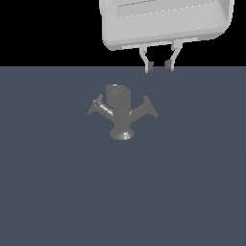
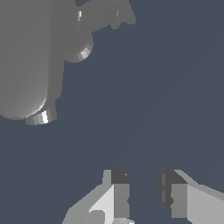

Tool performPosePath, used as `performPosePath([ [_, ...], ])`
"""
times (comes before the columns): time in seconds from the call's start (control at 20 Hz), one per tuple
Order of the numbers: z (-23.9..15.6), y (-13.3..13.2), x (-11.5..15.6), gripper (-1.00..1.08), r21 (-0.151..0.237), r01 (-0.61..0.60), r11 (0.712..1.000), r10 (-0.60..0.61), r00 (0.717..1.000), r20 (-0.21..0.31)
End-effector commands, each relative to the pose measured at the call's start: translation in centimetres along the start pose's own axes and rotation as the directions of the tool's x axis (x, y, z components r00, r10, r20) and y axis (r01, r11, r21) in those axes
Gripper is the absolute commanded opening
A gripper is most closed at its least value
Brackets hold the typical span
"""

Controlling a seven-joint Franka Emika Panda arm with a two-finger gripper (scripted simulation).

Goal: Turn on the faucet by rotating a designated handle.

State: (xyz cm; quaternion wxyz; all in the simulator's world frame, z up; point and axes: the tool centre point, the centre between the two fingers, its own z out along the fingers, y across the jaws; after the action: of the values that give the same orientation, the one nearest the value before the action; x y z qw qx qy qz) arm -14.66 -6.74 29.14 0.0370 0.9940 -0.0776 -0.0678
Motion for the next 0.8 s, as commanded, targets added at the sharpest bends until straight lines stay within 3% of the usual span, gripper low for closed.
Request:
performPosePath([
  [0.0,0.6,0.0,3.8,-0.68,-0.020,0.023,1.000,-0.024,0.998,-0.054],
  [0.05,1.9,-0.5,4.6,-0.79,0.039,0.004,0.999,-0.002,0.999,-0.049],
  [0.1,3.1,-0.4,5.4,-0.74,0.058,-0.003,0.998,0.006,0.999,-0.049],
  [0.15,3.3,-3.5,6.7,-0.72,0.060,0.079,0.995,-0.074,0.994,-0.076],
  [0.2,4.0,-0.6,8.3,-0.82,0.083,0.039,0.996,-0.031,0.995,-0.092],
  [0.25,4.7,-0.6,9.6,-0.80,0.111,0.011,0.994,0.001,0.994,-0.108],
  [0.3,7.2,-2.3,9.0,-0.75,0.135,-0.015,0.991,0.025,0.997,-0.072],
  [0.35,8.1,0.5,10.4,-0.66,0.164,-0.041,0.986,0.056,0.994,-0.092],
  [0.4,7.2,-0.9,13.0,-0.55,0.181,-0.008,0.983,0.035,0.988,-0.149],
  [0.45,7.3,-5.7,14.2,-0.70,0.211,-0.006,0.977,0.040,0.987,-0.158],
  [0.5,7.8,-3.5,16.1,-0.58,0.227,-0.102,0.969,0.139,0.978,-0.156],
  [0.55,7.9,0.1,15.8,-0.58,0.237,-0.163,0.958,0.203,0.967,-0.154],
  [0.6,10.2,2.7,15.9,-0.84,0.224,-0.238,0.945,0.275,0.950,-0.148],
  [0.65,8.3,-2.8,14.4,-0.40,0.260,-0.193,0.946,0.220,0.972,-0.078],
  [0.7,10.6,-4.5,15.3,-0.40,0.285,-0.165,0.944,0.181,0.983,-0.033],
  [0.75,12.4,0.8,16.5,-0.68,0.238,-0.133,0.962,0.162,0.981,-0.107],
])
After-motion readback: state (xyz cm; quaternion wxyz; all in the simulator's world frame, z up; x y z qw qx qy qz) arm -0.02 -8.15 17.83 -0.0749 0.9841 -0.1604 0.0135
